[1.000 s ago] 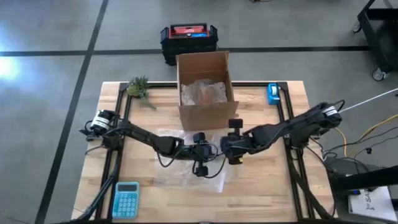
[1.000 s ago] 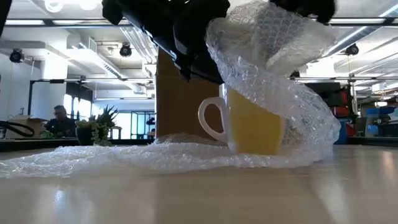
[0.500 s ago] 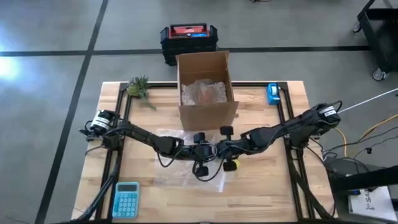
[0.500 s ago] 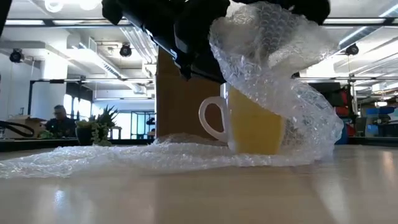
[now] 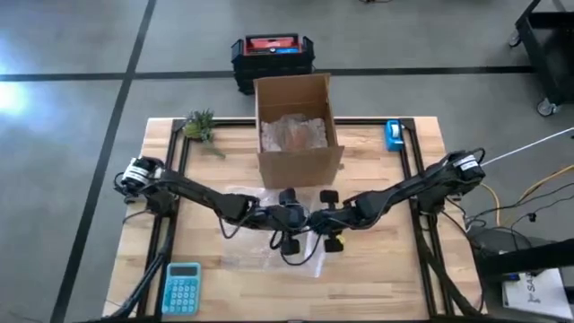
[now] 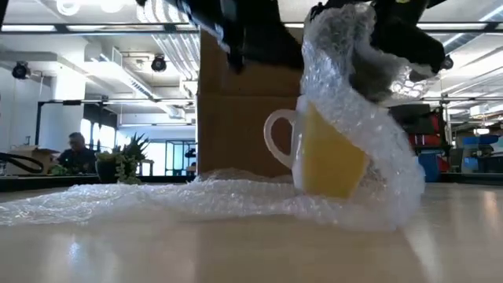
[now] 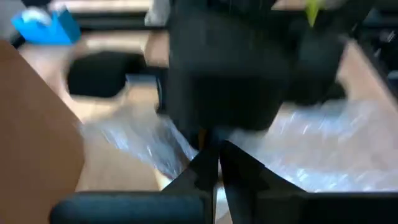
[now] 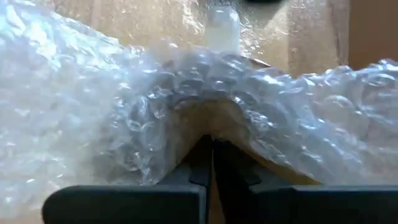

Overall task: Wrap mug
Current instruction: Wrap the yellow mug with bubble wrap

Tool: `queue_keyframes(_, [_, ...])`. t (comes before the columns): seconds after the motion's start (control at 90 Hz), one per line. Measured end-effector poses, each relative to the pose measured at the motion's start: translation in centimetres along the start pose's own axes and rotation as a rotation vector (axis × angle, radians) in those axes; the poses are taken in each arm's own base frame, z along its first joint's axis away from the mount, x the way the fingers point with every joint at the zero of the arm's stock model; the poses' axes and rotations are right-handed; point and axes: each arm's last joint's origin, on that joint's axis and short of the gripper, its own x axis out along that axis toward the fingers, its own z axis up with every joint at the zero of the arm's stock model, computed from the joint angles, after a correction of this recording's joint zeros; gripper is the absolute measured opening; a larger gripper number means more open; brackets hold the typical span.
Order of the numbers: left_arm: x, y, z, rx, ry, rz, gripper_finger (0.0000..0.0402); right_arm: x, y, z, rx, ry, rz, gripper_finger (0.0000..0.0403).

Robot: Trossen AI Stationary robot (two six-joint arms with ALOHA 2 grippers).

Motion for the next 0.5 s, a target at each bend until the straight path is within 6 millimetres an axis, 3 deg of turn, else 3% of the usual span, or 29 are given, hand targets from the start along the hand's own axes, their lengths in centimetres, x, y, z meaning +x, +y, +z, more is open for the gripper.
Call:
queue_keyframes(0.089, [0.1, 0.2, -0.2, 0.002, 0.001, 0.038, 0.0004, -0.2, 0.0, 0.5, -0.016, -0.020, 0.001, 0.0002])
queue_keyframes(0.322, [3.1, 0.1, -2.9, 0.047, 0.080, 0.070, 0.0001, -0.8, 0.0, 1.3, -0.025, -0.042, 0.004, 0.0002])
queue_keyframes(0.5, [3.7, 0.0, -3.8, 0.053, 0.114, 0.075, 0.0001, -1.8, -0.1, 2.0, -0.046, -0.007, 0.004, 0.0002])
